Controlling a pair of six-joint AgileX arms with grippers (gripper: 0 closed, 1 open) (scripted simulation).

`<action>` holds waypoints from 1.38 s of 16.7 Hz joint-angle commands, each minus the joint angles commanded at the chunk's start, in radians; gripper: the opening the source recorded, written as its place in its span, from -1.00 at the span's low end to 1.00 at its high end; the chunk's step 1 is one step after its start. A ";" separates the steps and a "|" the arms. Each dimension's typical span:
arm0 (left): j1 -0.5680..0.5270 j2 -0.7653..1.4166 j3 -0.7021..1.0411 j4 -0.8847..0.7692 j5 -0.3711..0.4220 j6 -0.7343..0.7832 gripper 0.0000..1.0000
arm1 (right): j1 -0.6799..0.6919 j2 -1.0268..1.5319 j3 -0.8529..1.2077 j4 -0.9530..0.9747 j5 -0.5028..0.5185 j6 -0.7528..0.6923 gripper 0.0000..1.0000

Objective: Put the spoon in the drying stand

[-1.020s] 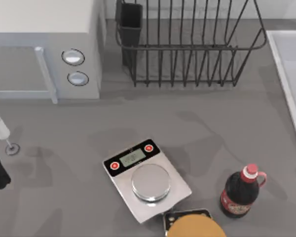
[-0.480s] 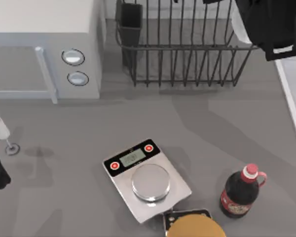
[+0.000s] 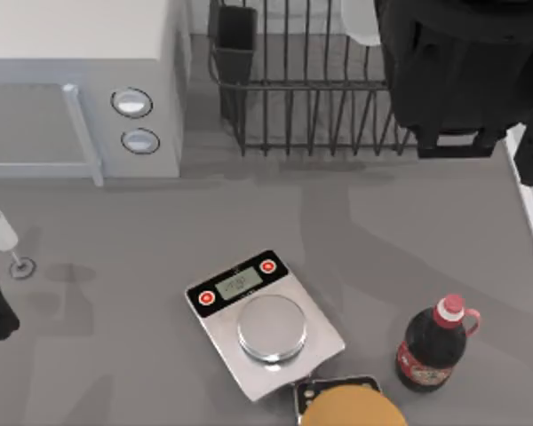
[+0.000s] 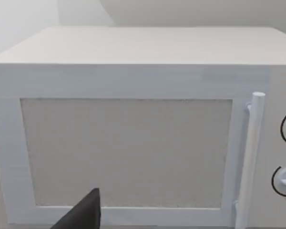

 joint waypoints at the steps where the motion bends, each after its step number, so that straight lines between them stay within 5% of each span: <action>1: 0.000 0.000 0.000 0.000 0.000 0.000 1.00 | 0.000 0.000 0.000 0.000 0.000 0.000 -1.00; 7: 0.000 0.000 0.000 0.000 0.000 0.000 1.00 | -0.025 0.041 0.000 0.035 -0.025 0.000 -1.00; 17: 0.000 0.000 0.000 0.000 0.000 0.000 1.00 | -0.337 0.522 -0.080 0.635 -0.332 -0.009 -1.00; 23: 0.000 0.000 0.000 0.000 0.000 0.000 1.00 | -0.406 0.603 -0.105 0.724 -0.396 -0.014 -1.00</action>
